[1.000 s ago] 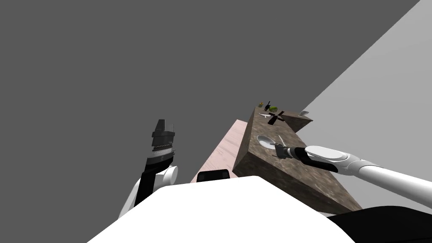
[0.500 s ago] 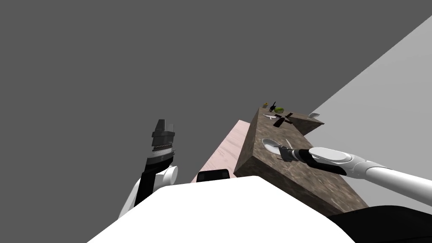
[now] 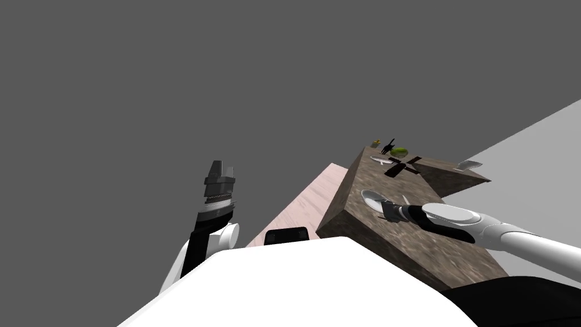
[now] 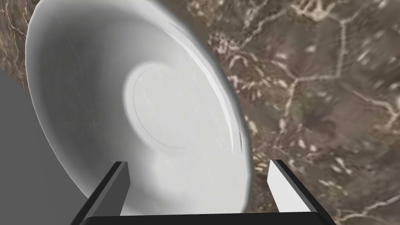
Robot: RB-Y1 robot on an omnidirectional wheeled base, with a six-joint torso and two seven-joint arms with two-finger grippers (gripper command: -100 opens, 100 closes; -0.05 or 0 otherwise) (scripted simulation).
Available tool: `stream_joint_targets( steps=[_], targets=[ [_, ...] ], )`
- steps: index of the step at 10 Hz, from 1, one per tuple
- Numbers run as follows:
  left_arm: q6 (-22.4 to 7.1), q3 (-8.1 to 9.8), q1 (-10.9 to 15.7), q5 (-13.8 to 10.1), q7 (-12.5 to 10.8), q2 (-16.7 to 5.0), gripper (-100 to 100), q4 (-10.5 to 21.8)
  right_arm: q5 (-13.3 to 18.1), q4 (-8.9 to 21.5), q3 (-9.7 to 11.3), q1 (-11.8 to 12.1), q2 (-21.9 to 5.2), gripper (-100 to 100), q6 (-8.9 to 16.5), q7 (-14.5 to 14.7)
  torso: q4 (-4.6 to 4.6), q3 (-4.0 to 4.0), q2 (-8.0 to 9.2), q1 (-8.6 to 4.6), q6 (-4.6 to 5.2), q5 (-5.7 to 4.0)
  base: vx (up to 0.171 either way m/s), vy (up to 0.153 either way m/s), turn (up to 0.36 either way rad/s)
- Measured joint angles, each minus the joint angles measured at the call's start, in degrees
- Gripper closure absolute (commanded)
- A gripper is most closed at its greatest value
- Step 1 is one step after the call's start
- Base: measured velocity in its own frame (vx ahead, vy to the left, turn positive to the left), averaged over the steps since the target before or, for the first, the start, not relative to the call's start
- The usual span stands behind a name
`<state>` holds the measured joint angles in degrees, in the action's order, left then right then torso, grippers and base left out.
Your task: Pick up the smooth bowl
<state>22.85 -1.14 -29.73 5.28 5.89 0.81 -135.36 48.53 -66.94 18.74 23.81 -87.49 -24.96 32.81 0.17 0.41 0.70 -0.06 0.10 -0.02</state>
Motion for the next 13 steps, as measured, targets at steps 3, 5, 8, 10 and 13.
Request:
stream_joint_targets(
  steps=[3, 5, 8, 10, 13],
  targets=[
    [0.0, 0.0, 0.0, 0.0, 0.0, 0.0, 0, 0.0, -0.43, 3.1, 1.09, -0.3, 1.25, -100, 0.78, -2.06, -0.03, -0.06, -0.11, -0.02, 0.0, -0.01, -0.121, -0.006, 0.303],
    [0.0, 0.01, -0.02, 0.0, 0.0, 0.0, 0, 0.0, -0.41, 4.66, 1.68, -0.88, 1.97, 100, 0.97, -2.76, -0.05, -0.14, -0.27, -0.02, 0.08, 0.0, -0.032, 0.0, 0.023],
    [0.0, 0.01, -0.03, 0.0, 0.0, 0.0, 0, -0.01, -0.45, 4.72, 1.64, -0.86, 1.95, 100, 1.06, -2.83, -0.14, -0.32, -0.54, -0.04, -0.01, -0.04, -0.002, 0.001, -0.004],
    [0.0, 0.01, -0.03, 0.0, 0.0, 0.0, 0, -0.01, -0.47, 4.72, 1.63, -0.86, 1.98, 0, 1.06, -2.86, -0.15, -0.34, -0.57, -0.02, -0.02, -0.01, 0.0, 0.0, 0.0],
    [0.01, 0.02, -0.05, 0.0, 0.0, -0.01, 0, -0.01, -0.18, 3.75, 1.49, -0.94, 1.7, 100, 0.77, -2.27, -0.19, -0.45, -0.79, -0.01, 0.09, 0.04, 0.094, -0.006, -0.306]
  ],
)
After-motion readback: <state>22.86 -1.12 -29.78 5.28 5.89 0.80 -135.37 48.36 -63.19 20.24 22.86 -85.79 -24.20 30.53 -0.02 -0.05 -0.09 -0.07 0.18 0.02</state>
